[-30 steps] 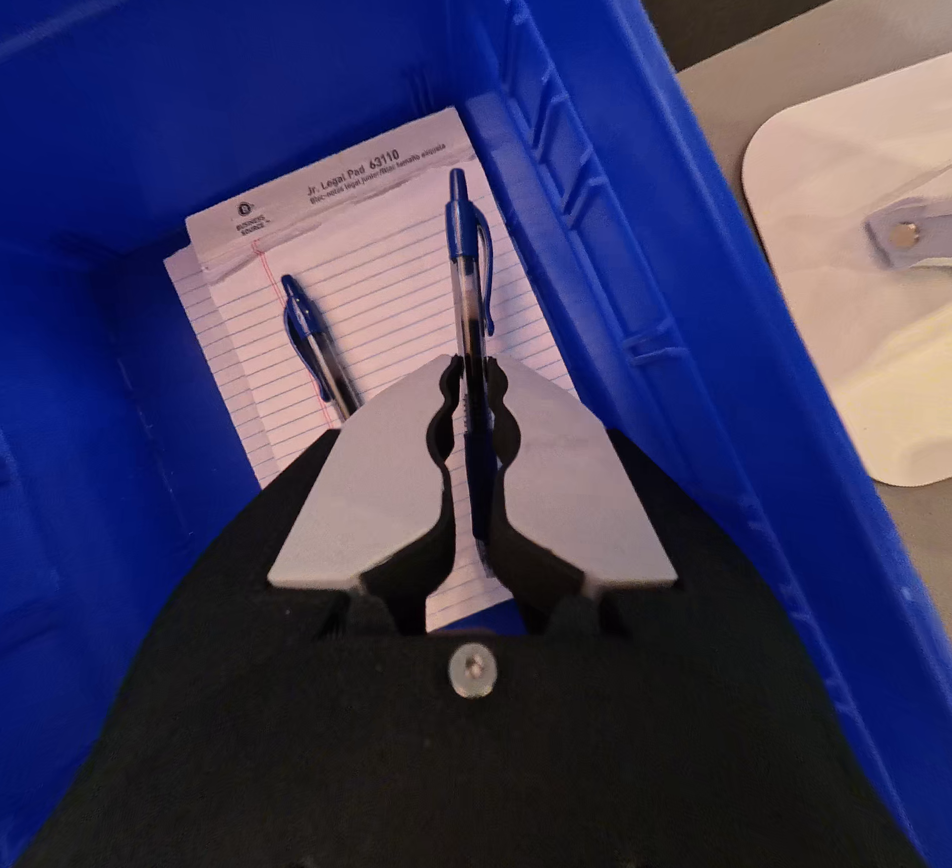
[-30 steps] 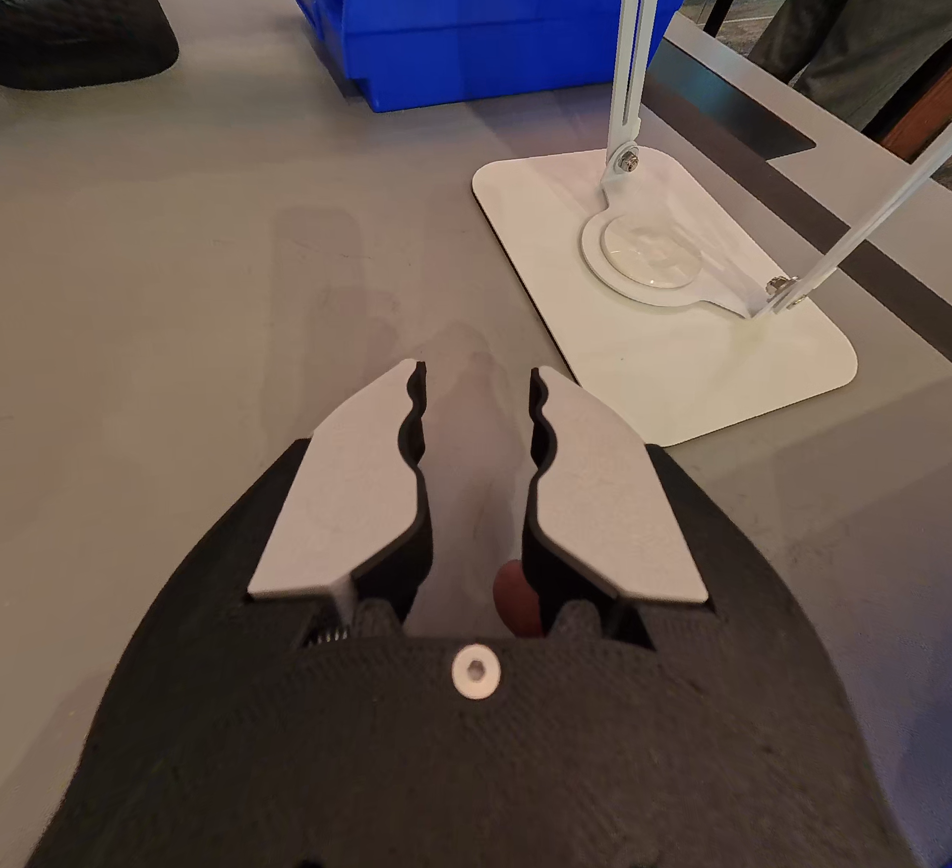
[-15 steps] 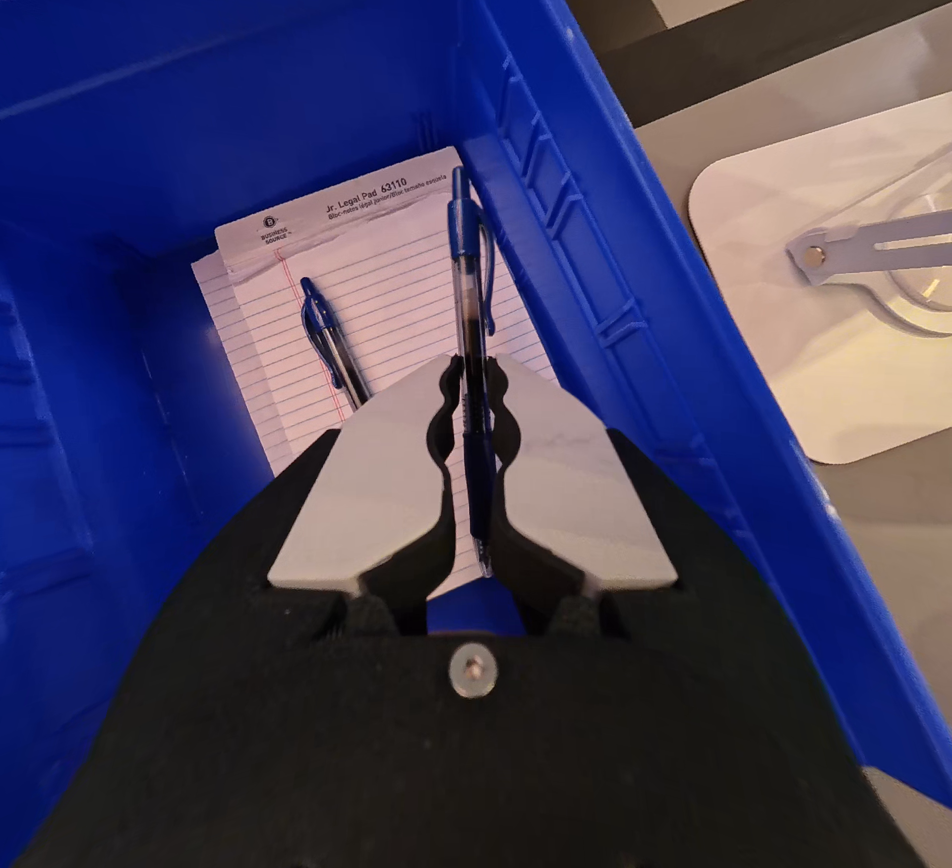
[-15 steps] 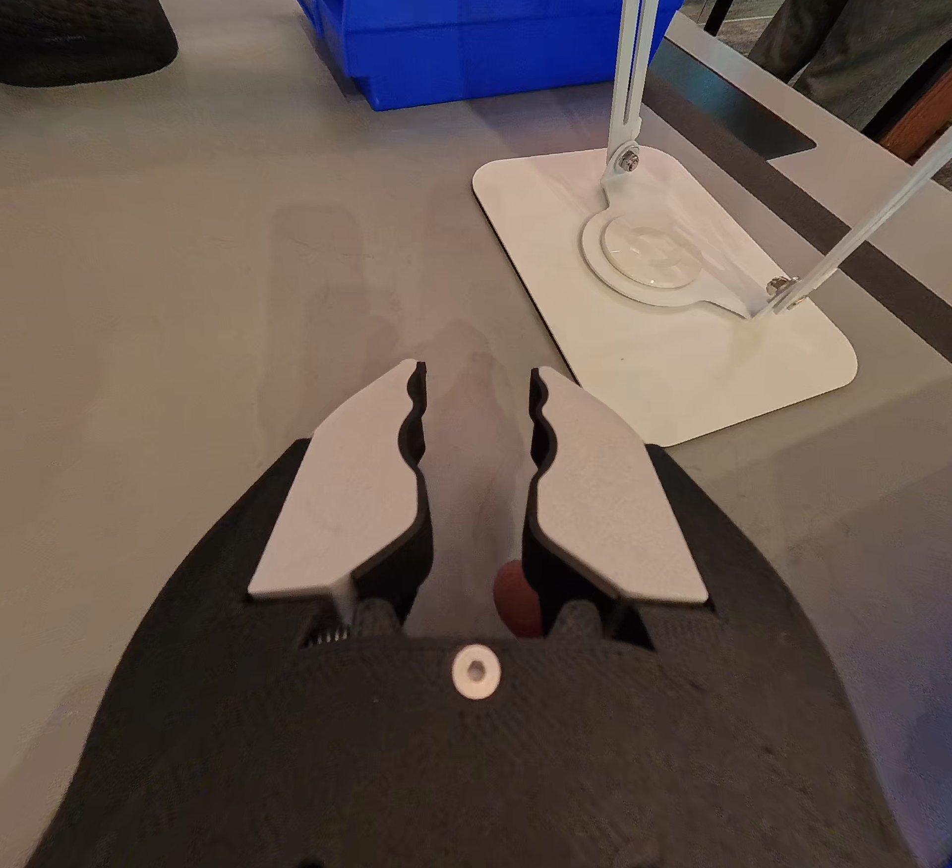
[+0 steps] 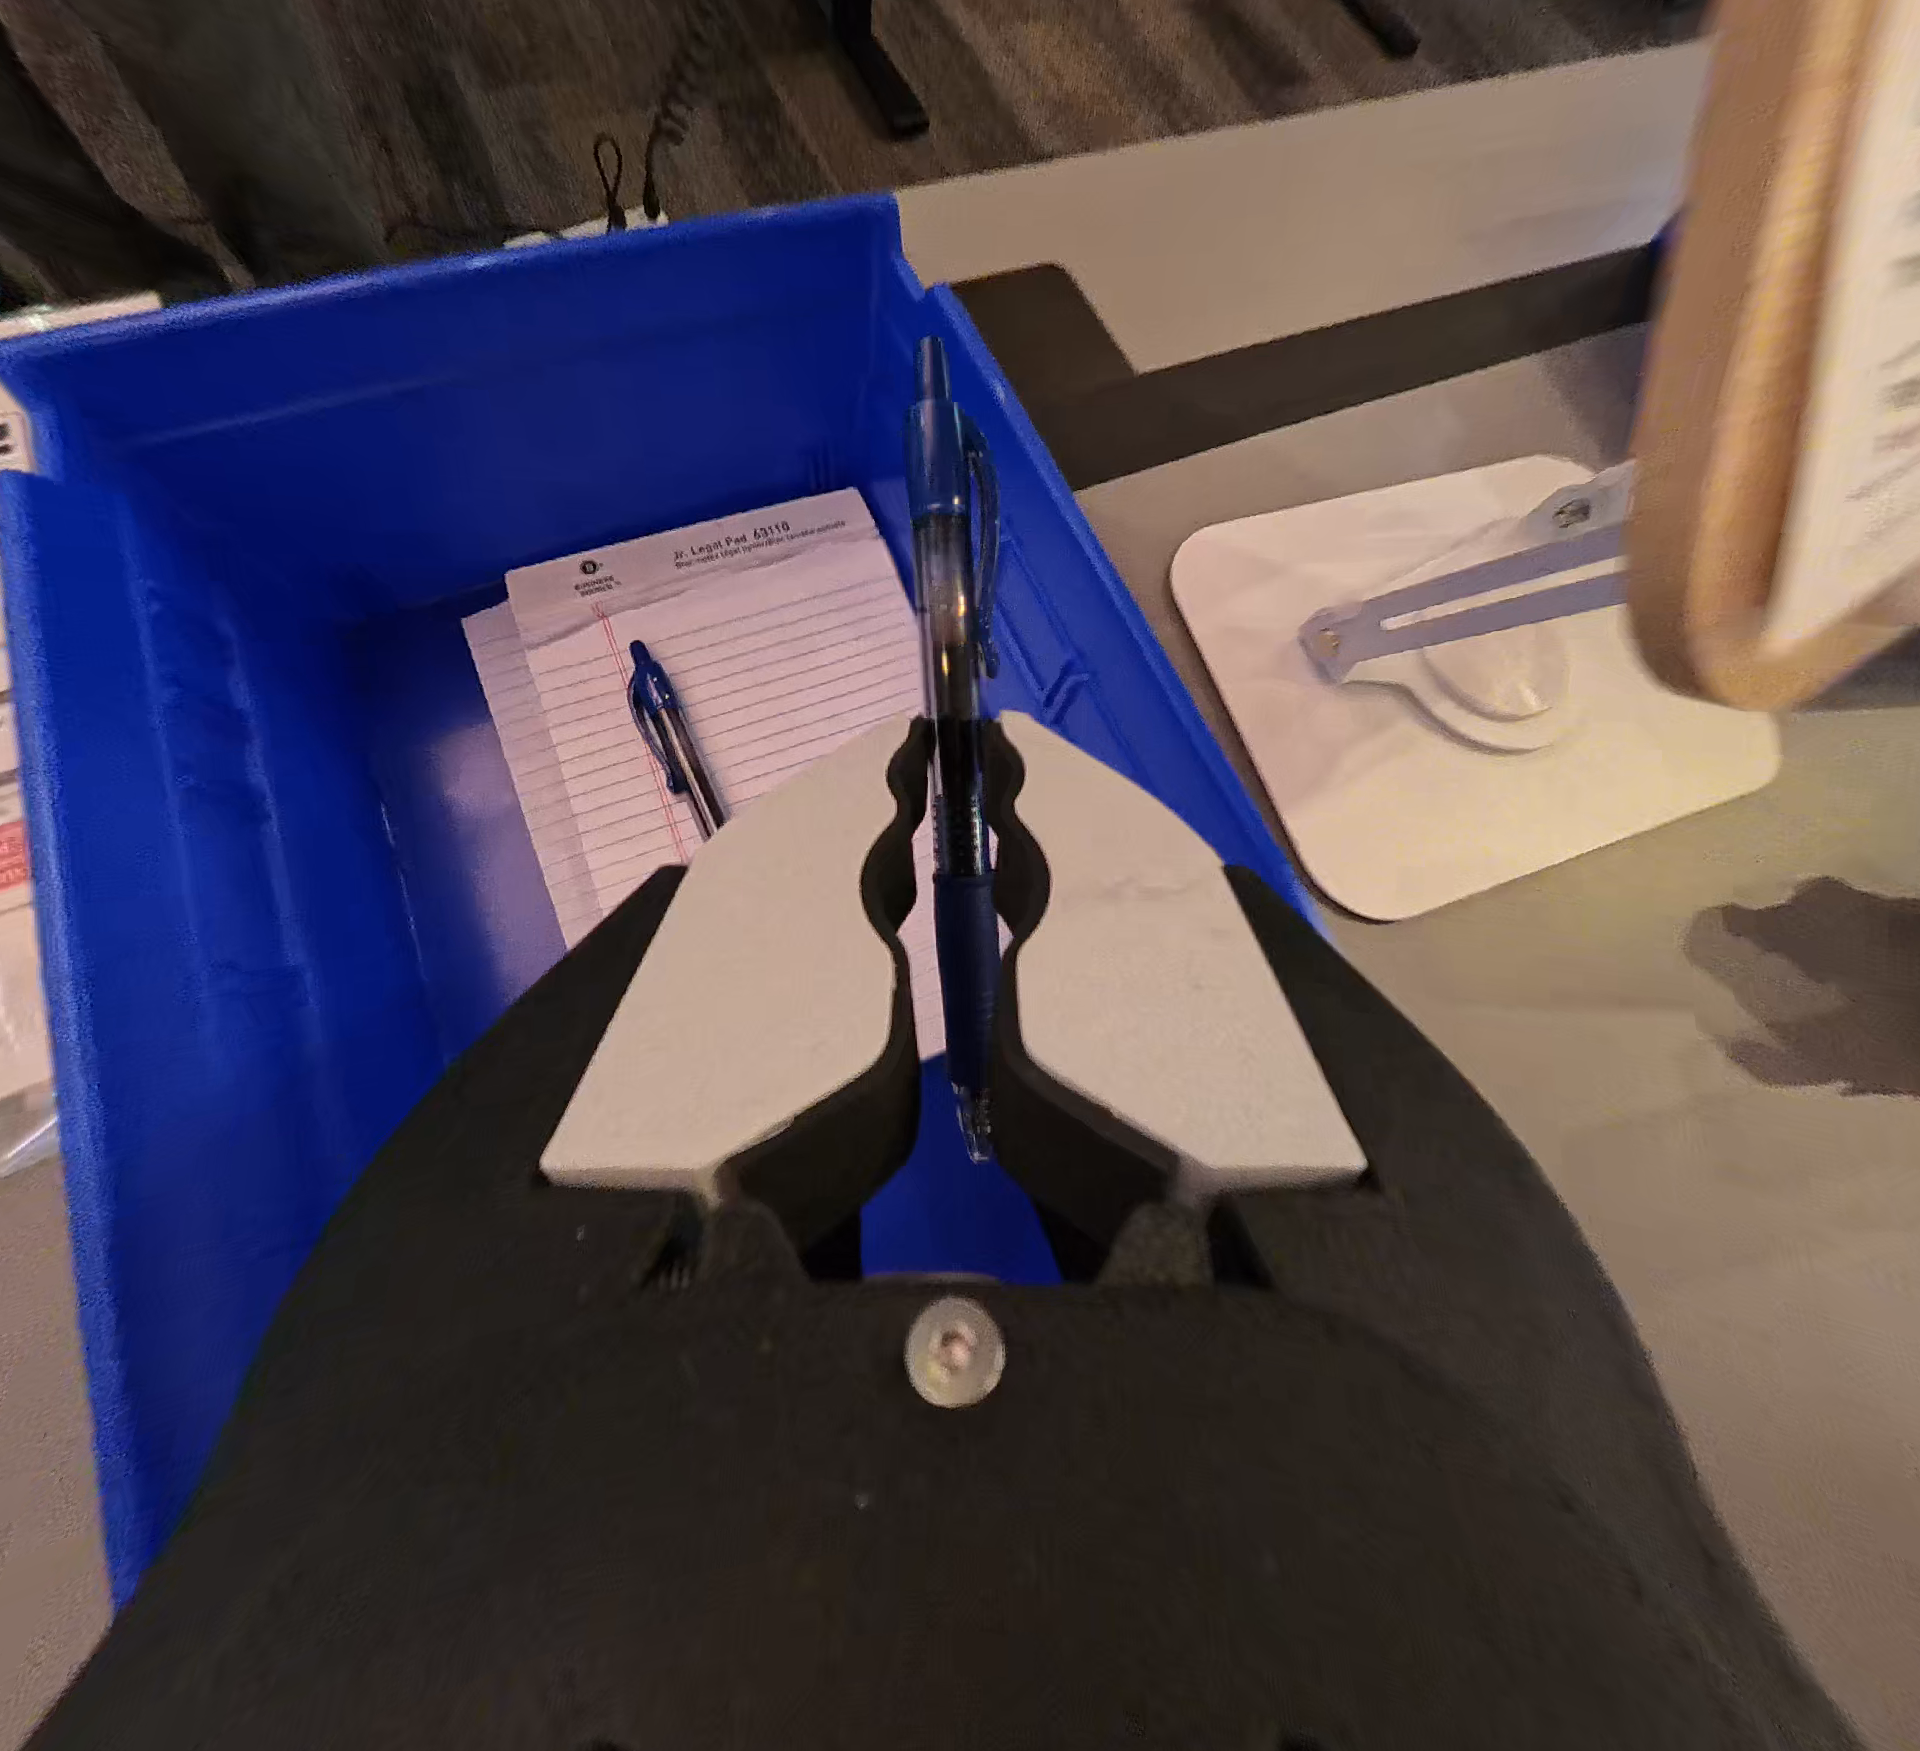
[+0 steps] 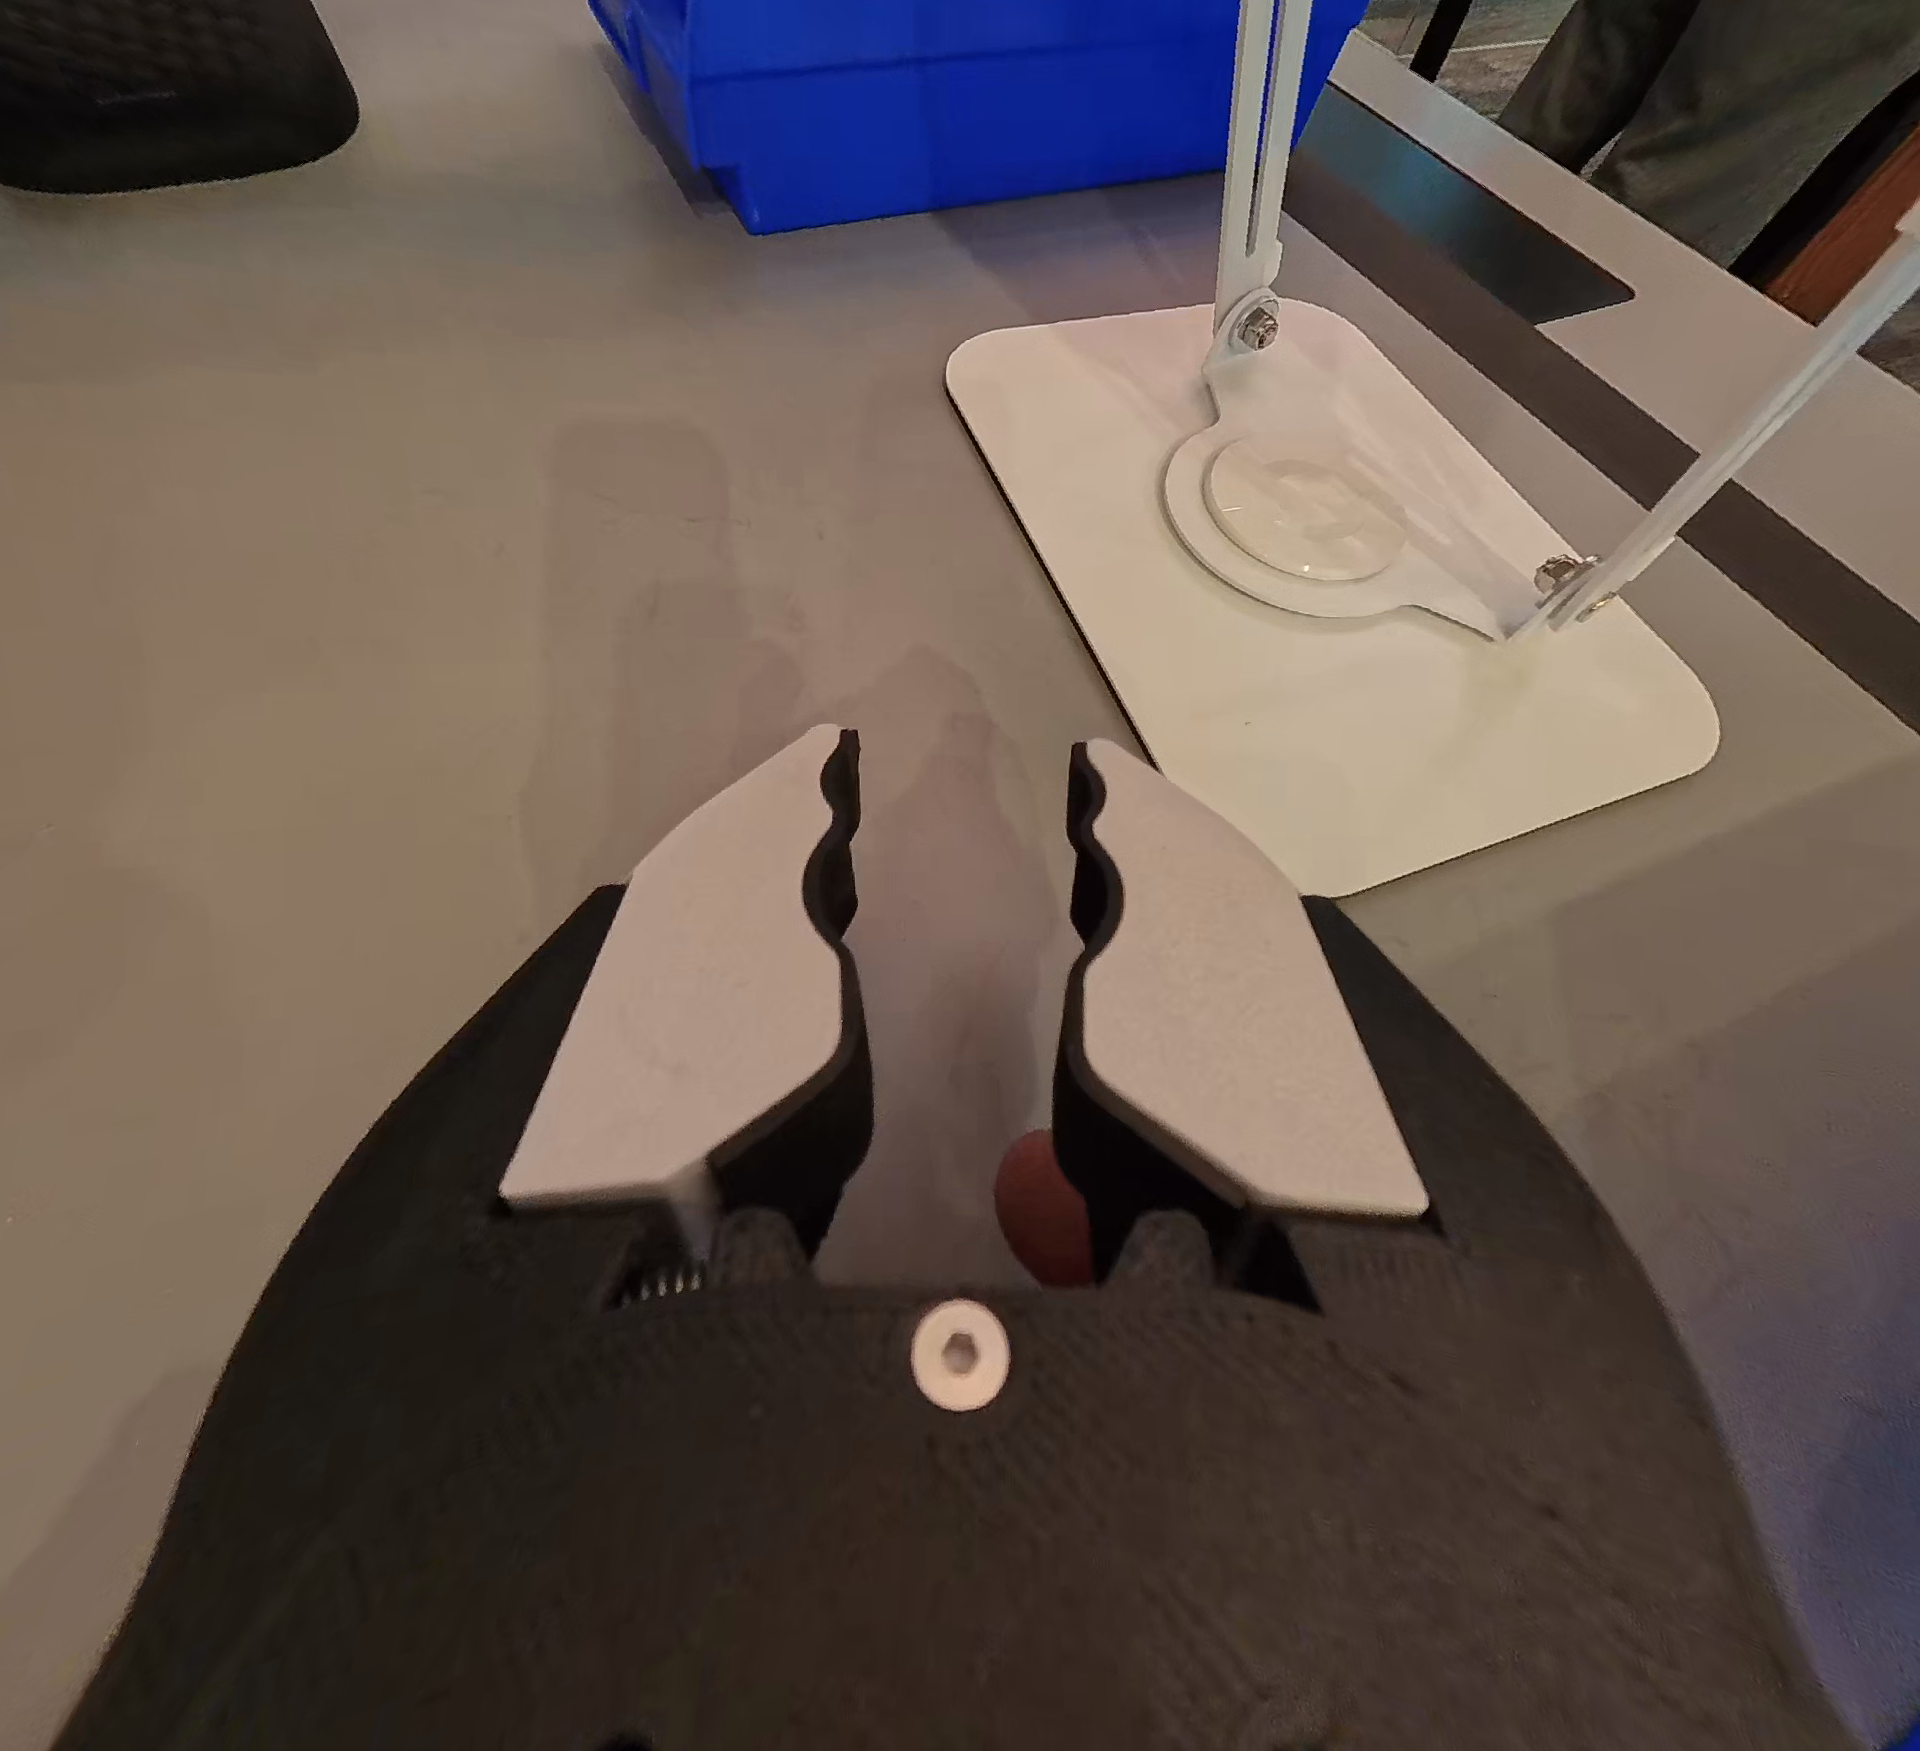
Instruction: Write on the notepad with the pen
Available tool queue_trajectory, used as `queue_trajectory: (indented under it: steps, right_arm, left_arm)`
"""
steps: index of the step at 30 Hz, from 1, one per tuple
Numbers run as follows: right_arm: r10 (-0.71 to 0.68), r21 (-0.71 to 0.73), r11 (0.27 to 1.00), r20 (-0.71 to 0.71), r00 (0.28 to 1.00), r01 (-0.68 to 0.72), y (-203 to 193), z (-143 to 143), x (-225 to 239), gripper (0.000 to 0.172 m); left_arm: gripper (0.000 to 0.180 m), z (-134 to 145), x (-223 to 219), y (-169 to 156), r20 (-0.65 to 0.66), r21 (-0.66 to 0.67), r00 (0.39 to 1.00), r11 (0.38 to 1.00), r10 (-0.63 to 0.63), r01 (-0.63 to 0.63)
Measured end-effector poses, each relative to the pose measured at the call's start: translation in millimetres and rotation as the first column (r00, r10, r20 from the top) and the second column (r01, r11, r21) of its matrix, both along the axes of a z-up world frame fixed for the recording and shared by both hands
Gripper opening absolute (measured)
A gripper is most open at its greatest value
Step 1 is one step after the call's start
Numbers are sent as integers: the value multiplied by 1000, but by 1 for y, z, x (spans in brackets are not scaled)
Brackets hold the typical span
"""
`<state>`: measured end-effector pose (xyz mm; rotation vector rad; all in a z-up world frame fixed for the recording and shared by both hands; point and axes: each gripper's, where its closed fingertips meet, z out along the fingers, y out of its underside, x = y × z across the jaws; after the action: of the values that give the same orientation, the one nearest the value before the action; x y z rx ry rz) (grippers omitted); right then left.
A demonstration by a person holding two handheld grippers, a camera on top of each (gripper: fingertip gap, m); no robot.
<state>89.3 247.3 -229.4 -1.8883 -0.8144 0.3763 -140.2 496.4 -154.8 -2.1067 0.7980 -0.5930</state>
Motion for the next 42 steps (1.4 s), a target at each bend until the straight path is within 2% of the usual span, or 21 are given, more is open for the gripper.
queue_trajectory:
  steps: [6, 15, 18, 21, 25, 29, 35, 42]
  right_arm:
    - [-4, 2, 1000, -18, 1000, 4, 0, 2, 1, 39]
    - [-15, 3, 1000, -15, 1000, 15, 0, 2, 5, 39]
    - [-32, 3, 999, -18, 999, 32, 0, 3, 14, 39]
    - [-64, 12, 998, -5, 998, 64, 0, 4, 29, 39]
    - [-109, 13, 994, -35, 993, 110, -2, 7, 52, 39]
    - [-130, 10, 991, -67, 989, 131, -4, 9, 64, 38]
    - [-106, 15, 994, -76, 991, 107, -6, 12, 60, 38]
    - [-90, 29, 995, -87, 992, 93, -8, 17, 57, 38]
  left_arm:
    - [9, 27, -15, -37, 84, 54, 996, 999, -5, 0]
    - [10, 24, 15, -120, 141, 43, 982, 992, -125, 120]
    - [9, 12, 35, -149, 137, 17, 975, 984, -177, 176]
    - [9, -4, 59, -176, 204, -52, 960, 977, -193, 208]
    - [9, -35, 99, -210, 296, -166, 936, 955, -189, 246]
    - [9, -70, 133, -235, 299, -251, 940, 936, -166, 245]
    - [9, -95, 146, -247, 274, -298, 956, 936, -105, 188]
    - [10, -97, 143, -246, 268, -306, 962, 943, -47, 131]
